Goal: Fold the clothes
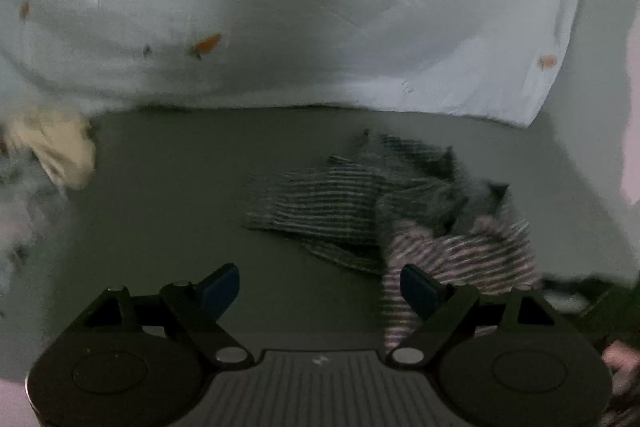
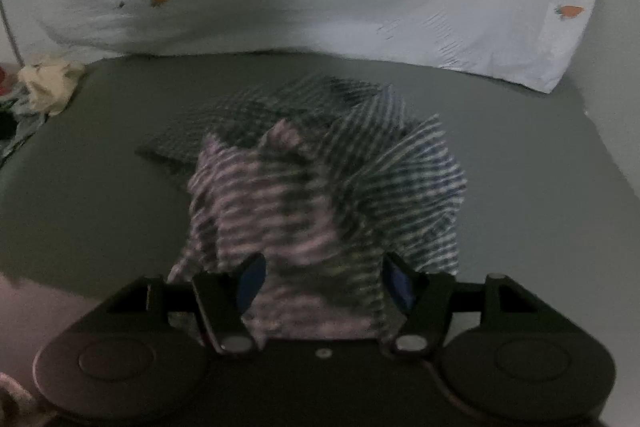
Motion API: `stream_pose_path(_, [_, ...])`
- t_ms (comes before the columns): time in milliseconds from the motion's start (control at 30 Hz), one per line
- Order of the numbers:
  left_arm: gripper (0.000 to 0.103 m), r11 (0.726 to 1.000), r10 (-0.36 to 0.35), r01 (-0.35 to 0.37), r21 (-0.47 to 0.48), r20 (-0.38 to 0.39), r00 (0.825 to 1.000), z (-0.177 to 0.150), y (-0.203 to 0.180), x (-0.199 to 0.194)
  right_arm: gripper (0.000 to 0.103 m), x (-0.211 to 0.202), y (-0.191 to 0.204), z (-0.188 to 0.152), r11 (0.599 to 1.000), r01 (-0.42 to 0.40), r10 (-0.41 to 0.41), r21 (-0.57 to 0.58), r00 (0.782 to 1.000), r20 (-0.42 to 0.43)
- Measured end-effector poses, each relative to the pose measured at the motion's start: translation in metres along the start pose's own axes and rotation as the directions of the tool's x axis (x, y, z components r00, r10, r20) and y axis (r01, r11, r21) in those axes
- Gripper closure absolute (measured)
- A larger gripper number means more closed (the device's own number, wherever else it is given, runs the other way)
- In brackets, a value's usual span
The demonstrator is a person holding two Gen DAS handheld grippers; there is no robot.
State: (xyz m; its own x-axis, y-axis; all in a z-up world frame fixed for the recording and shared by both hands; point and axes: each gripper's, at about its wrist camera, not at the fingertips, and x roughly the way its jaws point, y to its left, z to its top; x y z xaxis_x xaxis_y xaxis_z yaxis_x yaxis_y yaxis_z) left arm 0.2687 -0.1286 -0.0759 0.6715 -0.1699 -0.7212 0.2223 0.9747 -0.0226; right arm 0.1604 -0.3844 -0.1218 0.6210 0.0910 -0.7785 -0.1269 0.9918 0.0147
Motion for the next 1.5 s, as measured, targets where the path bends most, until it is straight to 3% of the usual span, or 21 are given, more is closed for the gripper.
stream_pose_path(100, [0.016,0.990,0.023,-0.025,0.141,0.015,1.000,-0.006,-0.017,0.010,0.032,0.006,0.002,0.001,1.000,-0.003,0.003,-0.008,1.000,-0.006])
stream_pose_path(200, [0.019,0.959,0.043,-0.051,0.278,0.033,0.999,-0.012,-0.033,0.019,0.029,0.011,0.005,0.002,1.000,-0.005,0.005,-0.015,1.000,-0.012])
stream_pose_path(300, [0.023,0.942,-0.024,0.023,0.335,-0.001,1.000,-0.014,-0.048,0.039,0.030,0.017,0.007,0.003,1.000,-0.008,0.008,-0.023,1.000,-0.018])
stream_pose_path(367, [0.024,0.918,-0.062,0.061,0.392,-0.010,0.998,-0.013,-0.057,0.051,0.044,0.020,0.009,0.003,1.000,-0.010,0.009,-0.028,1.000,-0.021])
stream_pose_path(433, [0.024,0.879,-0.088,0.074,0.471,0.008,0.996,-0.010,-0.062,0.060,0.083,0.022,0.012,0.004,0.999,-0.007,0.006,-0.045,1.000,-0.014])
stream_pose_path(467, [0.024,0.857,-0.101,0.078,0.509,0.017,0.995,-0.008,-0.064,0.064,0.089,0.018,0.016,0.005,0.997,0.007,-0.006,-0.082,1.000,0.014])
stream_pose_path(567, [0.023,0.781,-0.142,0.087,0.618,0.041,0.989,-0.002,-0.070,0.077,0.093,0.004,0.026,0.009,0.982,0.049,-0.030,-0.182,0.994,0.102])
stream_pose_path(667, [0.023,0.731,-0.219,0.167,0.661,-0.004,0.976,0.011,-0.072,0.094,0.093,-0.002,0.032,0.011,0.970,0.070,-0.037,-0.235,0.990,0.139])
stream_pose_path(733, [0.023,0.678,-0.263,0.208,0.705,-0.031,0.964,0.018,-0.076,0.103,0.093,0.000,0.034,0.012,0.966,0.076,-0.042,-0.246,0.989,0.139])
stream_pose_path(800, [0.023,0.602,-0.300,0.235,0.764,-0.056,0.952,0.020,-0.083,0.114,0.093,0.000,0.033,0.013,0.967,0.073,-0.040,-0.246,0.990,0.137])
stream_pose_path(933, [0.023,0.350,-0.312,0.341,0.872,-0.235,0.921,0.015,-0.101,0.140,0.093,0.001,0.031,0.016,0.967,0.068,-0.036,-0.246,0.991,0.131])
stream_pose_path(967, [0.023,0.305,-0.306,0.365,0.880,-0.272,0.912,0.012,-0.105,0.146,0.093,0.001,0.030,0.016,0.965,0.068,-0.036,-0.254,0.991,0.129])
stream_pose_path(1000, [0.023,0.264,-0.300,0.390,0.882,-0.309,0.903,0.010,-0.109,0.152,0.094,0.000,0.030,0.017,0.962,0.071,-0.037,-0.265,0.990,0.133])
stream_pose_path(1067, [0.027,0.226,-0.293,0.420,0.879,-0.350,0.890,0.006,-0.113,0.159,0.097,-0.001,0.031,0.018,0.955,0.084,-0.044,-0.285,0.989,0.143])
stream_pose_path(1100, [0.032,0.222,-0.300,0.426,0.877,-0.354,0.886,0.004,-0.114,0.159,0.097,-0.004,0.031,0.019,0.953,0.090,-0.048,-0.290,0.988,0.149])
stream_pose_path(1167, [0.060,0.263,-0.318,0.417,0.870,-0.329,0.889,0.002,-0.114,0.156,0.098,-0.010,0.029,0.024,0.955,0.089,-0.044,-0.283,0.986,0.162])
stream_pose_path(1233, [0.083,0.351,-0.344,0.383,0.855,-0.263,0.902,0.002,-0.106,0.145,0.098,-0.020,0.026,0.029,0.961,0.083,-0.034,-0.263,0.982,0.187])
stream_pose_path(1300, [0.086,0.443,-0.344,0.328,0.834,-0.180,0.922,0.000,-0.097,0.131,0.098,-0.031,0.021,0.035,0.971,0.062,-0.013,-0.230,0.977,0.212])
stream_pose_path(1367, [0.094,0.528,-0.304,0.228,0.818,-0.069,0.950,-0.002,-0.086,0.113,0.098,-0.039,0.018,0.038,0.978,0.043,0.007,-0.207,0.973,0.232])
stream_pose_path(1433, [0.094,0.608,-0.265,0.144,0.781,0.028,0.964,-0.001,-0.075,0.094,0.097,-0.047,0.015,0.041,0.982,0.020,0.027,-0.187,0.968,0.250])
stream_pose_path(1500, [0.096,0.667,-0.200,0.040,0.744,0.127,0.972,-0.001,-0.063,0.076,0.097,-0.054,0.012,0.044,0.988,0.004,0.039,-0.156,0.961,0.273])
